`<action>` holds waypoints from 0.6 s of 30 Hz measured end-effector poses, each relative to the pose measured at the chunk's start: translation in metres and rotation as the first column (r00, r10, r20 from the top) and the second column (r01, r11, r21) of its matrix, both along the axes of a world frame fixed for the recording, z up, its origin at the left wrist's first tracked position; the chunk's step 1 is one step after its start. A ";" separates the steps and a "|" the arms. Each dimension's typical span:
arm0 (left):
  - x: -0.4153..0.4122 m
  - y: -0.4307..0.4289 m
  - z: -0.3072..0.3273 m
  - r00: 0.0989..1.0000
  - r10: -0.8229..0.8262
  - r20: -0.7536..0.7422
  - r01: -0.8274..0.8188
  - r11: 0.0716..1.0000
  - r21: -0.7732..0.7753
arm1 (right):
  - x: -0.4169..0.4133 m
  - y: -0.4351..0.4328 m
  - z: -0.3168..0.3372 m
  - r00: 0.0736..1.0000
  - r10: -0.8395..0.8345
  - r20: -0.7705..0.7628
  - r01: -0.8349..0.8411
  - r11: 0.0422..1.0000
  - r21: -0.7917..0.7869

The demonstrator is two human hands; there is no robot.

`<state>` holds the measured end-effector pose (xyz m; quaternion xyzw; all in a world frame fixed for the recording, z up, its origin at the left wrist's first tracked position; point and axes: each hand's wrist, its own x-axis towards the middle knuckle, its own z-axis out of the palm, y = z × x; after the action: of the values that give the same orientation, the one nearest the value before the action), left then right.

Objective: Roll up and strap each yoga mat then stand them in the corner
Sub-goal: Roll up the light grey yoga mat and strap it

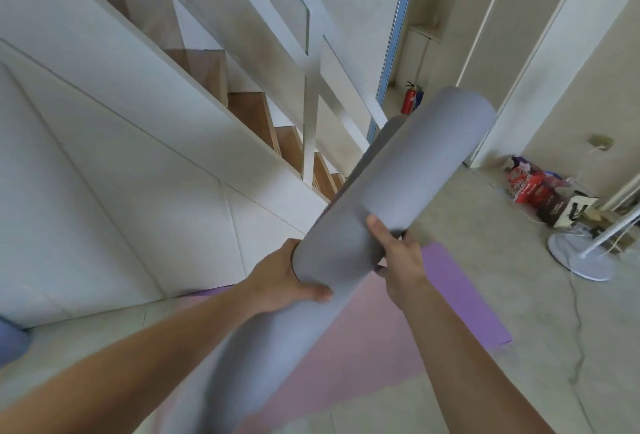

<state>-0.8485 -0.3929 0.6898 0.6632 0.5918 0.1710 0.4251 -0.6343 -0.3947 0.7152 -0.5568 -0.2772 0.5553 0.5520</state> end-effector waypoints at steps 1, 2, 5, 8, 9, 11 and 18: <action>0.001 -0.003 -0.003 0.999 0.003 0.044 -0.003 1.000 -0.010 | 0.001 0.004 0.000 0.999 0.015 -0.042 -0.014 1.000 0.018; 0.001 -0.005 -0.005 0.995 0.003 0.102 -0.002 1.000 -0.009 | 0.001 0.009 -0.002 0.998 0.022 -0.062 -0.019 0.999 0.047; 0.000 -0.005 -0.011 0.974 -0.039 0.221 0.043 0.999 -0.011 | -0.005 0.016 -0.005 0.999 -0.036 -0.030 0.039 0.992 0.117; -0.002 0.000 -0.006 0.956 -0.107 0.273 0.119 0.993 -0.026 | -0.013 0.018 -0.008 0.992 -0.110 0.067 0.097 0.980 0.172; -0.001 0.001 0.003 0.939 -0.086 0.332 0.098 0.995 -0.022 | -0.016 0.018 -0.008 0.984 -0.121 0.127 0.097 0.978 0.182; 0.005 0.005 0.027 0.872 0.010 0.489 -0.013 1.000 0.002 | -0.025 0.014 -0.009 0.953 -0.129 0.273 0.075 0.977 0.201; 0.025 0.021 0.129 0.623 0.291 0.726 -0.270 0.951 -0.149 | -0.066 -0.010 -0.005 0.700 -0.112 0.706 -0.040 0.980 0.195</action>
<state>-0.8232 -0.3716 0.8192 0.4306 0.4663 0.4811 0.6047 -0.7002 -0.4043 0.7104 -0.6767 -0.5112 0.2556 0.4641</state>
